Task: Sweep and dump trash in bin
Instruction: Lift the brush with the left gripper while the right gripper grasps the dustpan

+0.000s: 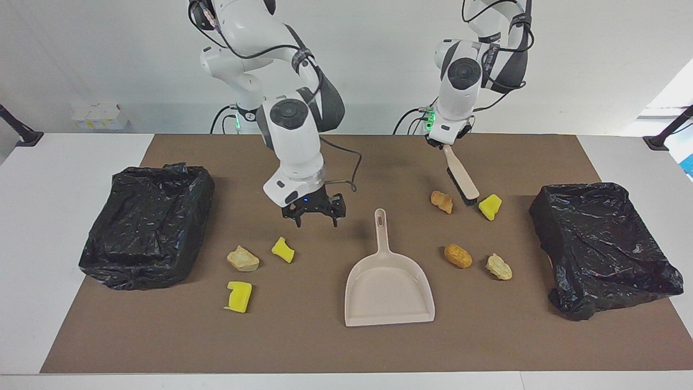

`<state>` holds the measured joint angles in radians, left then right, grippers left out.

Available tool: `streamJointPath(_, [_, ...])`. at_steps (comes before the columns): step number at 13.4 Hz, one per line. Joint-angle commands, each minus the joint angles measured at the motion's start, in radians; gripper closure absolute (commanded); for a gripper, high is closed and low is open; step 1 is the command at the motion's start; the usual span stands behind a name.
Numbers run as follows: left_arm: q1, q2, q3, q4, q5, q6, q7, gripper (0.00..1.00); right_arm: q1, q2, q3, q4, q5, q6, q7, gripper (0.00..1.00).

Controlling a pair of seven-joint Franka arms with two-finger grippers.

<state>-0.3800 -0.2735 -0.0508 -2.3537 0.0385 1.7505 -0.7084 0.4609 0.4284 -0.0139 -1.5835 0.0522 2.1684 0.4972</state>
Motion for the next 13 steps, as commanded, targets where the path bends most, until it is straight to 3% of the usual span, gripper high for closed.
streamJointPath(1, [0.1, -0.004, -0.012, -0.012, 0.024, 0.001, -0.075, 1.0, 0.079, 0.136, -0.014, 0.139, -0.011, 0.035, 0.11, 0.0])
streamJointPath(4, [0.184, -0.013, -0.012, -0.041, 0.024, -0.005, -0.117, 1.0, 0.133, 0.207, -0.012, 0.25, -0.112, 0.021, 0.153, 0.03])
streamJointPath(8, [0.226, -0.003, -0.014, -0.064, 0.024, 0.003, -0.128, 1.0, 0.188, 0.217, -0.008, 0.229, -0.142, 0.034, 0.176, 0.19])
streamJointPath(9, [0.23, -0.001, -0.014, -0.079, 0.024, 0.018, -0.126, 1.0, 0.197, 0.217, -0.008, 0.217, -0.167, 0.037, 0.175, 0.32])
streamJointPath(11, [0.213, 0.037, -0.017, -0.079, 0.026, 0.061, -0.123, 1.0, 0.199, 0.211, -0.006, 0.208, -0.199, 0.034, 0.163, 0.43])
streamJointPath(12, [0.199, 0.051, -0.02, -0.078, 0.026, 0.079, -0.126, 1.0, 0.199, 0.21, -0.006, 0.206, -0.198, 0.033, 0.161, 0.54])
streamJointPath(13, [0.175, 0.056, -0.018, -0.072, 0.024, 0.093, -0.125, 1.0, 0.2, 0.208, -0.006, 0.208, -0.198, 0.027, 0.158, 0.72])
